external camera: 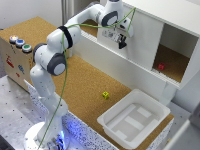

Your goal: Grasp the door handle, then slide the door to the left

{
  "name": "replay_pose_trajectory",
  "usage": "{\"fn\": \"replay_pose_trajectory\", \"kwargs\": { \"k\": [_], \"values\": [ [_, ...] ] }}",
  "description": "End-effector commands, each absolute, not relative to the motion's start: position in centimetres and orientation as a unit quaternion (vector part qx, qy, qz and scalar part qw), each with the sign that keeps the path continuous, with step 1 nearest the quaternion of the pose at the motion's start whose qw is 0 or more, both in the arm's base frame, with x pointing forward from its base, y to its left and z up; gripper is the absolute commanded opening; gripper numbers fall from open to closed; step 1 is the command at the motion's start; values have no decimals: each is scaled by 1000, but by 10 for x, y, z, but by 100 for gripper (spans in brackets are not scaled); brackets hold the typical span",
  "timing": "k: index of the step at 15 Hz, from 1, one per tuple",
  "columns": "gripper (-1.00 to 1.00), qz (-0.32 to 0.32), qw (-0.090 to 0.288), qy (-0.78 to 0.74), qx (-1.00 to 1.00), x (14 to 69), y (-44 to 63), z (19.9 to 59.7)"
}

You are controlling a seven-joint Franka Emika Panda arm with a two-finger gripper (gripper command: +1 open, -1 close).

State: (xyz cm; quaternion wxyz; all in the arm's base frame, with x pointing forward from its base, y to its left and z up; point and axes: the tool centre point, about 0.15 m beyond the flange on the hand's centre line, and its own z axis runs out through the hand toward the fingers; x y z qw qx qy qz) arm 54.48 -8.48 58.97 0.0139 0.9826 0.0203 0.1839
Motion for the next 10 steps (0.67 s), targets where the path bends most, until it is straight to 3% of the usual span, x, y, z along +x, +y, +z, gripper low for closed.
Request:
{"fn": "replay_pose_trajectory", "kwargs": {
  "k": [1,10],
  "values": [
    [-100,144,22,17,989,563,-70,581],
    [-100,136,19,39,990,562,-20,584]
  ]
}}
